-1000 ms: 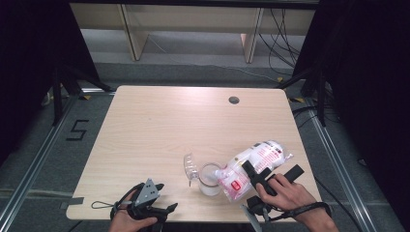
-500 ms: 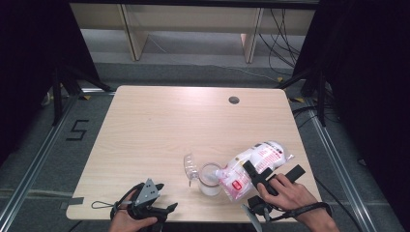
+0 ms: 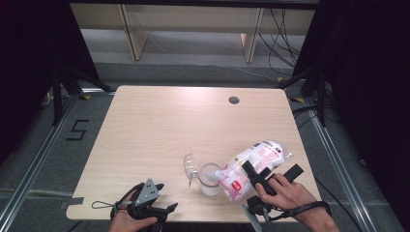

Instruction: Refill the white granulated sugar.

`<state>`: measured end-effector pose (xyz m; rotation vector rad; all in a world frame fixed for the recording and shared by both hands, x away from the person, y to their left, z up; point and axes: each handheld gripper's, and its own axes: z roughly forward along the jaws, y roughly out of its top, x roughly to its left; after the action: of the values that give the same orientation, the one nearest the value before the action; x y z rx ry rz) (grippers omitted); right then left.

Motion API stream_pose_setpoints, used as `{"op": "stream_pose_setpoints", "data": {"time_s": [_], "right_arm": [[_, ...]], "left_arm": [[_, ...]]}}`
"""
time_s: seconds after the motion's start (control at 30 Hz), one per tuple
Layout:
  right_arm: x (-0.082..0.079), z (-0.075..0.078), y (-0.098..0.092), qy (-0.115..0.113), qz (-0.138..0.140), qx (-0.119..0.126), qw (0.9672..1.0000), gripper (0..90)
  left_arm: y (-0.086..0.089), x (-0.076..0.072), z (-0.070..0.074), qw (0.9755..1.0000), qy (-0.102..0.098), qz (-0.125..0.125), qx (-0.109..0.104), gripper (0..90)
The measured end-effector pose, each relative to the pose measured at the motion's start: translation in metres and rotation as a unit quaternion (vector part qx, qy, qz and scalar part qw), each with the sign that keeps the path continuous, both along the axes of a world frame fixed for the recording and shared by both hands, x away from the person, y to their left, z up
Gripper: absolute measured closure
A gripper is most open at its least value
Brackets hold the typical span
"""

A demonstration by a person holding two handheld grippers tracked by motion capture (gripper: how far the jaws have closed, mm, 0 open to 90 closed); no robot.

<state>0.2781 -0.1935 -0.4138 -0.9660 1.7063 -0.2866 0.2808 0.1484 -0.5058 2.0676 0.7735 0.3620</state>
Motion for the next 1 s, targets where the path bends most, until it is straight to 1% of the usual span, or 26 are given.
{"op": "stream_pose_setpoints", "data": {"time_s": [0.03,0.07,0.1,0.13,0.2,0.23,0.27,0.37,0.4,0.47,0.6,0.63,0.7,0.73,0.8,0.87,0.97,1.0], "right_arm": [[0.0005,-0.0001,0.0001,0.002,0.001,-0.001,1.0,67.8],[0.0003,0.0001,0.0003,-0.002,0.001,-0.001,1.0,67.8],[0.0006,0.0005,0.0006,0.0,0.0,-0.002,1.0,67.8],[0.0013,0.0006,0.0009,0.001,0.004,-0.005,1.0,67.9],[0.0012,0.001,0.0017,-0.003,0.002,-0.007,1.0,67.9],[0.0017,0.001,0.0025,-0.004,0.007,-0.013,0.9999,67.9],[0.0012,0.0004,0.0024,-0.003,0.003,-0.009,0.9999,67.9],[0.002,0.0013,0.0039,-0.001,0.005,-0.012,0.9999,67.9],[0.0025,0.0019,0.0053,-0.003,0.006,-0.017,0.9998,68.0],[0.0027,0.0019,0.0054,-0.001,0.006,-0.011,0.9999,68.0],[0.0027,0.003,0.006,-0.002,0.004,-0.011,0.9999,68.0],[0.003,0.0033,0.0062,-0.003,0.01,-0.015,0.9998,68.1],[0.003,0.0045,0.0066,-0.004,0.009,-0.021,0.9997,68.1],[0.0025,0.0042,0.006,-0.001,0.004,-0.015,0.9999,68.1],[0.0032,0.0052,0.0059,-0.004,0.004,-0.016,0.9999,68.1],[0.0037,0.0056,0.0062,-0.007,0.006,-0.024,0.9997,68.1],[0.0041,0.0064,0.0063,-0.006,0.004,-0.024,0.9997,68.2],[0.0047,0.0075,0.0082,-0.009,0.011,-0.038,0.9992,68.2]], "left_arm": [[0.0001,0.0,0.0001,1.0,0.0,0.0,0.0,20.3],[0.0007,0.0002,0.0003,1.0,-0.002,-0.001,0.004,20.3],[0.0006,0.0005,0.0002,1.0,-0.003,-0.001,0.001,20.3],[0.0027,0.0015,0.0009,0.9998,-0.006,-0.004,0.017,20.3],[0.0025,0.0014,0.0007,0.9999,-0.006,-0.003,0.016,20.3],[0.0003,0.0005,-0.0002,1.0,-0.003,0.001,-0.001,20.3],[0.0009,0.0003,0.0006,1.0,-0.001,-0.001,0.005,20.3],[0.0009,0.0003,0.0006,1.0,0.0,-0.003,0.001,20.3],[0.0022,0.0009,0.001,0.9999,-0.002,-0.005,0.01,20.3],[0.0021,0.0009,0.0007,1.0,-0.003,-0.004,0.009,20.3],[0.0021,0.0009,0.0009,0.9999,-0.002,-0.005,0.009,20.3],[0.0022,0.0009,0.0011,0.9999,-0.001,-0.006,0.01,20.3],[0.0022,0.0009,0.001,0.9999,-0.002,-0.005,0.01,20.3],[0.0019,0.001,0.0008,0.9999,-0.004,-0.004,0.009,20.3],[0.0021,0.0008,0.0011,0.9999,-0.001,-0.007,0.009,20.3],[0.002,0.001,0.0006,1.0,-0.003,-0.004,0.008,20.3],[0.0021,0.0009,0.0007,1.0,-0.003,-0.004,0.009,20.3],[0.0023,0.0009,0.0011,0.9999,-0.001,-0.005,0.009,20.3]]}}
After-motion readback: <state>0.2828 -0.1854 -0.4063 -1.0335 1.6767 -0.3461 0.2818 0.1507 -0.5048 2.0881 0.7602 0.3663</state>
